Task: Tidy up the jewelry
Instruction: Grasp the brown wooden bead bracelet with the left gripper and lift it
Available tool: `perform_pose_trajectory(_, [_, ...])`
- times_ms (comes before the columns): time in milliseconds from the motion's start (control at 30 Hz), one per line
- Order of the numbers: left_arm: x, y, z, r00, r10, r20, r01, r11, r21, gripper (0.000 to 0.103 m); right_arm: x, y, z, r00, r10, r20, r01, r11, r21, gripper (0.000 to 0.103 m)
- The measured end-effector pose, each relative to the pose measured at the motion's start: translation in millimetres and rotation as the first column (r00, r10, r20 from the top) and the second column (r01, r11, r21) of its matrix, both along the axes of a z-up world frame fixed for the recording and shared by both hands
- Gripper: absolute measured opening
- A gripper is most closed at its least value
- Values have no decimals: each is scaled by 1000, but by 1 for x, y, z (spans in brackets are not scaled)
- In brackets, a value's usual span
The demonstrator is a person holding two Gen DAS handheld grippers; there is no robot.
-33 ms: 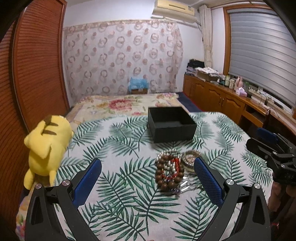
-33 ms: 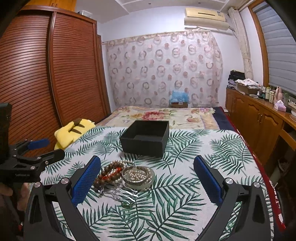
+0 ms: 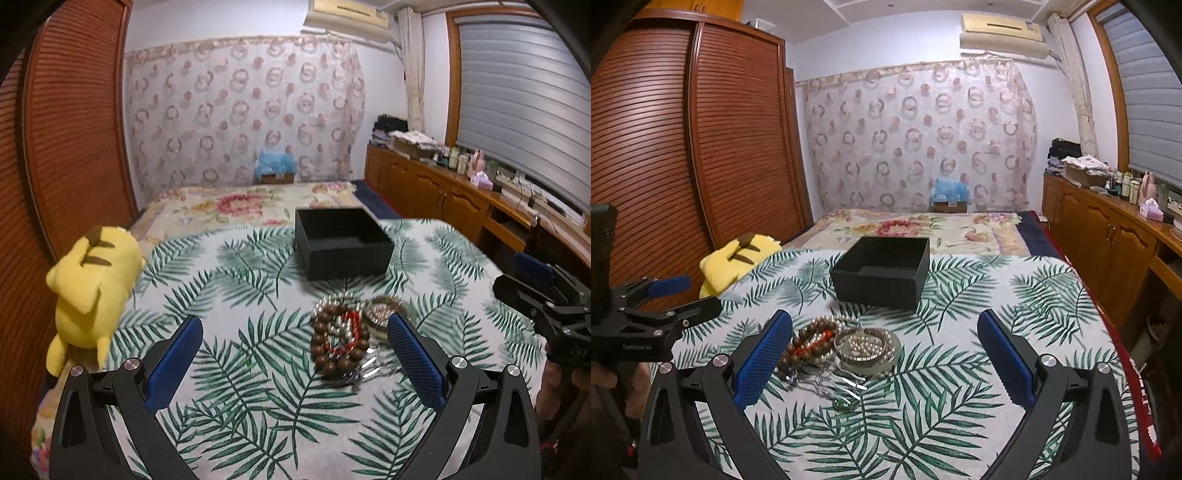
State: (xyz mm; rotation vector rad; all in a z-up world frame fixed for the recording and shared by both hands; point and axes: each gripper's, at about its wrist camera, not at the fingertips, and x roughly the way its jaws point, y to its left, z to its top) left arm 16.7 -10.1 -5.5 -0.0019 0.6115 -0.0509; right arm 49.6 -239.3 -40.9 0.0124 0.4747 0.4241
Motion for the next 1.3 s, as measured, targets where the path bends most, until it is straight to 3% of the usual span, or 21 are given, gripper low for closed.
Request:
perform_pose_trajectory(433, [24,12,-53,993,-66,-100,60,996,-62,96,16,6,-47,994,42,-102,-45,999,-29,90])
perform_pose_trajectory(567, [32,16,-62,988,-81,-135,70,993,-91,76,18,5,-56,990,48,-129,-52,998,-26,89])
perform_pose_trajectory(733, [46,21,-70,977,-122,-177,97,985,-142,63,16,7,-61,989,59,-134,-63,997,-32,89])
perform_pose_trajectory(967, [70,10,-83,951,-184,-247,158,980,-120,39,17,12,-59,987,84,-136,-92,994,-52,89])
perform_pose_trajectory(1067, [77,5,-89,943,-196,-271,173,979,-105,33,18,12,-56,986,96,-137,-105,993,-56,89])
perform_pose_trajectory(1100, [79,4,-91,941,-195,-279,174,980,-96,23,18,13,-55,986,100,-135,-108,992,-59,89])
perform_pose_trajectory(1167, [80,2,-94,938,-206,-278,190,978,-87,14,19,14,-52,985,109,-131,-119,990,-70,89])
perform_pose_trajectory(1300, [79,-1,-92,947,-193,-257,193,981,-23,12,25,20,-46,982,140,-125,-153,983,-101,89])
